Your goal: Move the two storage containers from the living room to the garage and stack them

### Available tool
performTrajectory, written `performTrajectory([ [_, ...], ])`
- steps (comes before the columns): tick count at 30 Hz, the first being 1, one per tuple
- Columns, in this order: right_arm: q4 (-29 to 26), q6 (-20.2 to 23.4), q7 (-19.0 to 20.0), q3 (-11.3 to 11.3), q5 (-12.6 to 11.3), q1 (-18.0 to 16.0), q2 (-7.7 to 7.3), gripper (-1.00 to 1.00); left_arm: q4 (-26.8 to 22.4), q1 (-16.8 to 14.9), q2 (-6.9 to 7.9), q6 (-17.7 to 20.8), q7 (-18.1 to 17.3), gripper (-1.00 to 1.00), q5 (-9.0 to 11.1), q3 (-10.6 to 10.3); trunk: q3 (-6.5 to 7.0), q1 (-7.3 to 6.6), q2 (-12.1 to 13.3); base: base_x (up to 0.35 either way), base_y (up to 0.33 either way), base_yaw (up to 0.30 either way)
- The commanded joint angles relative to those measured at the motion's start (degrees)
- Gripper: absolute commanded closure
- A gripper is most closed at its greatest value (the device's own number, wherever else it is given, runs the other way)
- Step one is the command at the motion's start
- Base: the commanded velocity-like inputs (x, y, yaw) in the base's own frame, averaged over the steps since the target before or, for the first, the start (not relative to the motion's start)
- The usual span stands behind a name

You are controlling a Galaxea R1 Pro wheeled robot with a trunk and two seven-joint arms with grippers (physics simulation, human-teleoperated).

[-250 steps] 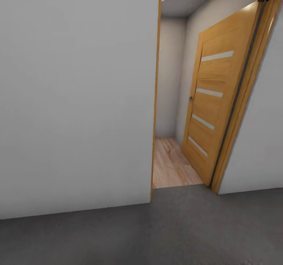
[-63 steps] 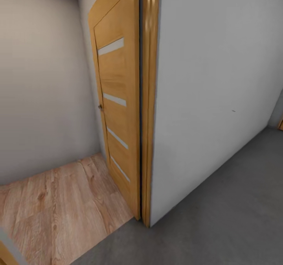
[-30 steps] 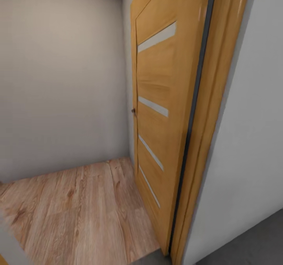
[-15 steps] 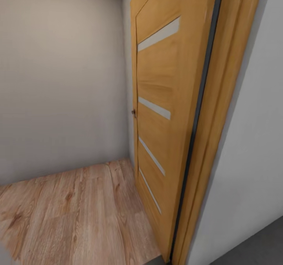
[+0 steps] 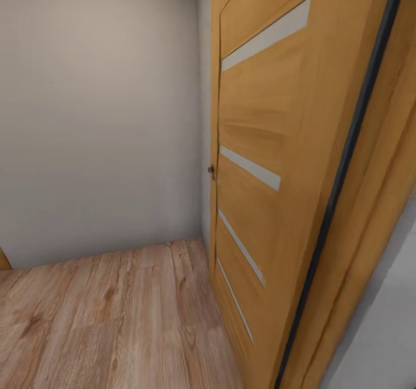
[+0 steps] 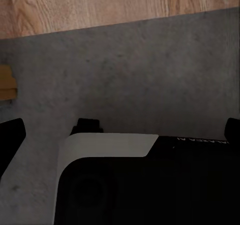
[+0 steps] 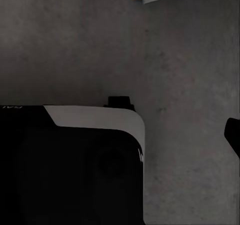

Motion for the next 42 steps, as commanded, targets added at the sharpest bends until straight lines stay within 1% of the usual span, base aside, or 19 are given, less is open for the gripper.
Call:
performTrajectory([
  [1,0.1,-0.3,0.0,0.5,-0.4,0.0,0.03,-1.0,0.1,-0.1,0.01,-0.1,-0.4,-1.0,0.6,-0.1,-0.07,0.03,0.0,0.31,0.0,0.268],
  [13,0.1,-0.3,0.0,0.5,-0.2,0.0,0.03,-1.0,0.1,-0.1,0.03,-0.1,-0.4,-1.0,0.6,-0.1,-0.07,0.03,0.0,0.284,0.0,0.269],
  [28,0.1,-0.3,0.0,0.5,-0.1,0.0,0.03,-1.0,0.1,-0.1,0.05,-0.1,-0.4,-1.0,0.6,-0.1,-0.07,0.03,0.0,0.217,0.0,0.269],
  [33,0.1,-0.3,0.0,0.5,-0.1,0.0,0.03,-1.0,0.1,-0.1,0.05,-0.1,-0.4,-1.0,0.6,-0.1,-0.07,0.03,0.0,0.143,0.0,0.269],
  [42,0.1,-0.3,0.0,0.5,-0.1,0.0,0.03,-1.0,0.1,-0.1,0.05,-0.2,-0.4,-1.0,0.6,-0.1,-0.07,0.03,0.0,0.018,0.0,0.269],
])
